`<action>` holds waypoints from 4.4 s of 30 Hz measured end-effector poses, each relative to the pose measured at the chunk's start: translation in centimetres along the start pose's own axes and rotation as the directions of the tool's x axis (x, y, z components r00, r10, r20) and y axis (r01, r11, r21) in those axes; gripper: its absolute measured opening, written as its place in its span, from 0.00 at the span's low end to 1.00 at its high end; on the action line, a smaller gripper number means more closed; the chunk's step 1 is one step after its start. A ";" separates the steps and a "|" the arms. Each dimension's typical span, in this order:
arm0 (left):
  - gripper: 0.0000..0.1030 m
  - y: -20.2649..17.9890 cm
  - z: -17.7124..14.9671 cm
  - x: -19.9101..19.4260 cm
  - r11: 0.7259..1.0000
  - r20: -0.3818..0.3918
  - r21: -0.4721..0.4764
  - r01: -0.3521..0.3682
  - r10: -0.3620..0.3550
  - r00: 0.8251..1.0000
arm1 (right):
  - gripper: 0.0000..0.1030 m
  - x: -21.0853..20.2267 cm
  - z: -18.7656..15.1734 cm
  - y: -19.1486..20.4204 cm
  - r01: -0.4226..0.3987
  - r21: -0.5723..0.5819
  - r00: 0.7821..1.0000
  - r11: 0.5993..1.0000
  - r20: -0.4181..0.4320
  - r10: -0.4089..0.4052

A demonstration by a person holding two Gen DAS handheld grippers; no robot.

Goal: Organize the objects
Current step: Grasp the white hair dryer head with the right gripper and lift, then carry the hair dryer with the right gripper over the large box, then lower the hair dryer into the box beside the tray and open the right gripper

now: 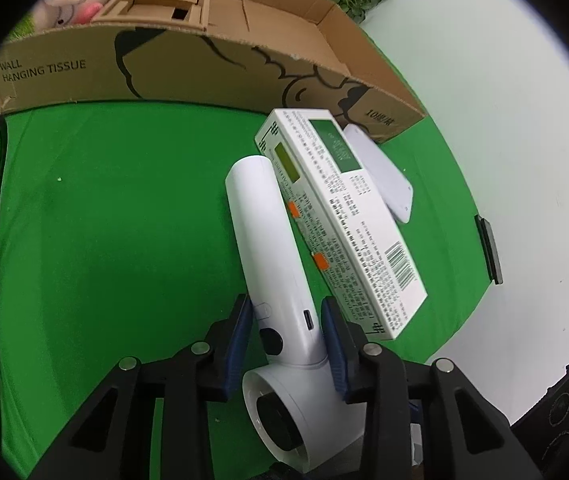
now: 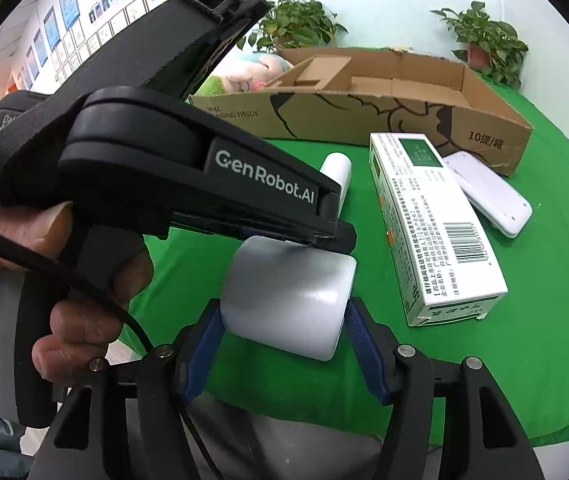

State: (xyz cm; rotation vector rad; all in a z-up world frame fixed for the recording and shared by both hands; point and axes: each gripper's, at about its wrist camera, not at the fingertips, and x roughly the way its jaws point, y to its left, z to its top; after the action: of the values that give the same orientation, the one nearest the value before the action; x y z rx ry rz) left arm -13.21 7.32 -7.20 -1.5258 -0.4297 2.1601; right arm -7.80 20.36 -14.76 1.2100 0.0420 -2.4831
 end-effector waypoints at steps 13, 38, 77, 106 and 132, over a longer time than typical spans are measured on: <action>0.31 -4.2 0.9 -5.2 0.995 0.124 0.090 -0.034 0.022 0.992 | 0.57 -4.0 1.4 0.9 0.000 -0.017 0.992 1.000 0.125 0.002; 0.31 -8.6 10.1 -12.2 0.971 0.283 0.237 -0.032 -0.038 0.958 | 0.57 -9.0 12.2 0.9 0.074 -0.041 0.954 0.996 0.292 -0.059; 0.32 0.8 24.5 1.2 0.997 0.006 0.035 -0.068 0.068 0.998 | 0.57 8.5 25.0 -7.9 -0.103 0.083 0.993 0.991 -0.043 0.106; 0.32 5.8 18.2 -4.4 0.942 0.097 0.006 -0.336 0.334 0.938 | 0.64 12.1 24.5 -9.8 -0.241 0.210 0.949 0.947 -0.154 0.276; 0.67 -0.2 12.3 -9.0 0.823 0.537 0.048 -0.566 0.456 0.709 | 0.96 4.5 21.0 -8.9 0.170 0.099 0.975 0.981 0.130 -0.182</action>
State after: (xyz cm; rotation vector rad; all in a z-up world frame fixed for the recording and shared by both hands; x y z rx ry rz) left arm -22.28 2.78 4.20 -1.0114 0.1046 2.9521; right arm -29.21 23.27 -6.22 1.1068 0.0042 -2.7443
